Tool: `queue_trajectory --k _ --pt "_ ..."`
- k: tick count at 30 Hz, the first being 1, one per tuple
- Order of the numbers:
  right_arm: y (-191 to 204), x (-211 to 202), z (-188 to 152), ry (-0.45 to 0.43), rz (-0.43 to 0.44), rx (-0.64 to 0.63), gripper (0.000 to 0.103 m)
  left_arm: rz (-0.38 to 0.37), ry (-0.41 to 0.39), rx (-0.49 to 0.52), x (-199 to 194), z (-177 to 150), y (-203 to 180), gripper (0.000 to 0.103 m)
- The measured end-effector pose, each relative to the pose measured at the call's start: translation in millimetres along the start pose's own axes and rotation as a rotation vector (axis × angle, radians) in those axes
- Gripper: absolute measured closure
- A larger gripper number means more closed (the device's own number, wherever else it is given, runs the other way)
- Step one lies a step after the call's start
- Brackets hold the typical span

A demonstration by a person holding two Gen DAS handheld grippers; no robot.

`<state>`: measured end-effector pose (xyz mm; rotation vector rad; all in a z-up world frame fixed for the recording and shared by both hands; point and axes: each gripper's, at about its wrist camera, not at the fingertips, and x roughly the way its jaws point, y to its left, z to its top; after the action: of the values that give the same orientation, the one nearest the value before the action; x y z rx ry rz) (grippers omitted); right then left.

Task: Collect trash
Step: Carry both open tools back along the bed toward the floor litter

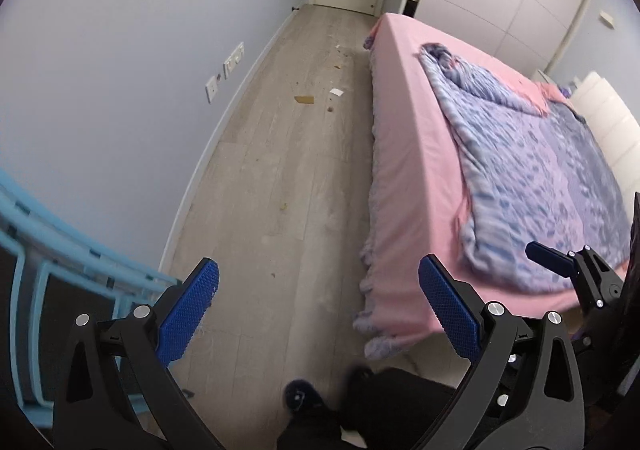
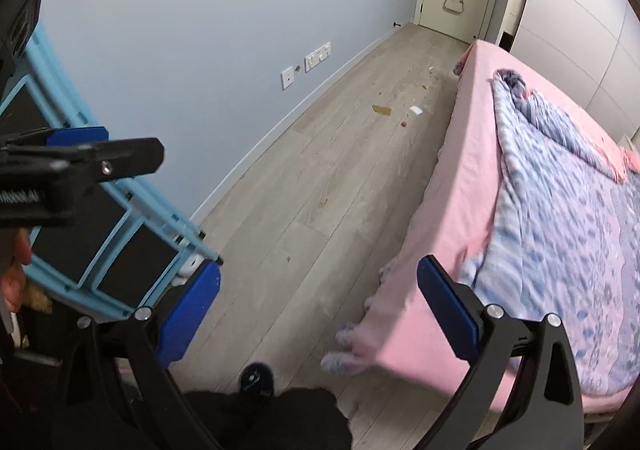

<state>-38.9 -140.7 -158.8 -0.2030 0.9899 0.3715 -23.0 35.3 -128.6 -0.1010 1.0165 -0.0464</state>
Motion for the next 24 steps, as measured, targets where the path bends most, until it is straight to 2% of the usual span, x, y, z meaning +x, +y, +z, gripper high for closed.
queue_trajectory --k 7,11,14,15,18,24 --pt "-31.2 73.0 86.7 -0.015 -0.008 -0.019 0.007 0.015 0.002 0.020 70.3 90.5 8.7 0.006" --pt "-63.2 116.3 148.6 -0.005 0.021 -0.016 0.007 0.058 0.017 0.053 108.3 160.9 7.7 0.006" --pt "-84.1 129.5 189.3 -0.016 0.050 -0.013 0.007 0.059 0.013 0.069 128.1 212.8 5.7 0.006" --pt "-93.2 138.2 211.1 -0.023 0.052 -0.032 0.007 0.059 0.006 0.068 135.4 231.2 6.4 0.006" --pt "-110.6 157.7 249.3 -0.020 0.031 -0.055 0.007 0.047 0.010 0.043 156.5 278.4 10.4 0.006" --pt "-146.4 200.2 321.2 -0.026 0.021 0.006 0.007 0.021 0.009 0.043 209.7 356.7 18.5 0.006"
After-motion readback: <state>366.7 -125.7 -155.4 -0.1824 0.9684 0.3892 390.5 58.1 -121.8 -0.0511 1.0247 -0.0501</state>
